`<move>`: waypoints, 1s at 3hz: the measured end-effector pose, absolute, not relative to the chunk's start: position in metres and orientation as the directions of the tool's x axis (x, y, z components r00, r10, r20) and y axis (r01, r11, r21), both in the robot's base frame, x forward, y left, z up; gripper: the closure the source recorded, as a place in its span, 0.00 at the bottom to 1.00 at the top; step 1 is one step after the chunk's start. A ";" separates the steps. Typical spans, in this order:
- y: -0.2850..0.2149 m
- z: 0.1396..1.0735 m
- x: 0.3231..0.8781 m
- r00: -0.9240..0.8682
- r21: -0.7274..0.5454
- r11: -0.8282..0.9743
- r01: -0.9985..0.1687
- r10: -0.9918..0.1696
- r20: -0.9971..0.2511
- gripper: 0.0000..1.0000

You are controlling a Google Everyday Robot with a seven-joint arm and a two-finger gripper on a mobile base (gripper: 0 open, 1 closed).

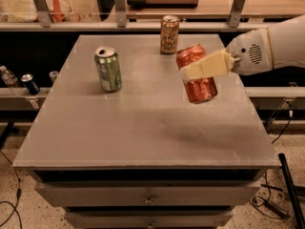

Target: Place coke can upright

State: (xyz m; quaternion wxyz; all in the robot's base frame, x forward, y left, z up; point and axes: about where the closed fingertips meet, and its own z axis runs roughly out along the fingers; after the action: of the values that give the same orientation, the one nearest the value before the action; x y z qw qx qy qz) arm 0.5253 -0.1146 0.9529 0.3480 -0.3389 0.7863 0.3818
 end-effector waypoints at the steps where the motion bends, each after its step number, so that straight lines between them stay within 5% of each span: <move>1: -0.109 0.952 0.524 -0.472 0.314 0.447 -0.838 -0.303 -0.828 0.82; 2: -0.107 0.952 0.524 -0.471 0.314 0.443 -0.840 -0.305 -0.828 0.85; 3: -0.104 0.953 0.524 -0.469 0.314 0.440 -0.841 -0.307 -0.828 1.00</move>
Offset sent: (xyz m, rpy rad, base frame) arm -0.0007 0.0029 -0.0007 -0.0148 -0.0535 0.0422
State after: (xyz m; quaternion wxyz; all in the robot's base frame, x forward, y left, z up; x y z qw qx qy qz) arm 0.5238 -0.1044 0.9526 0.3554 -0.3728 0.7704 0.3757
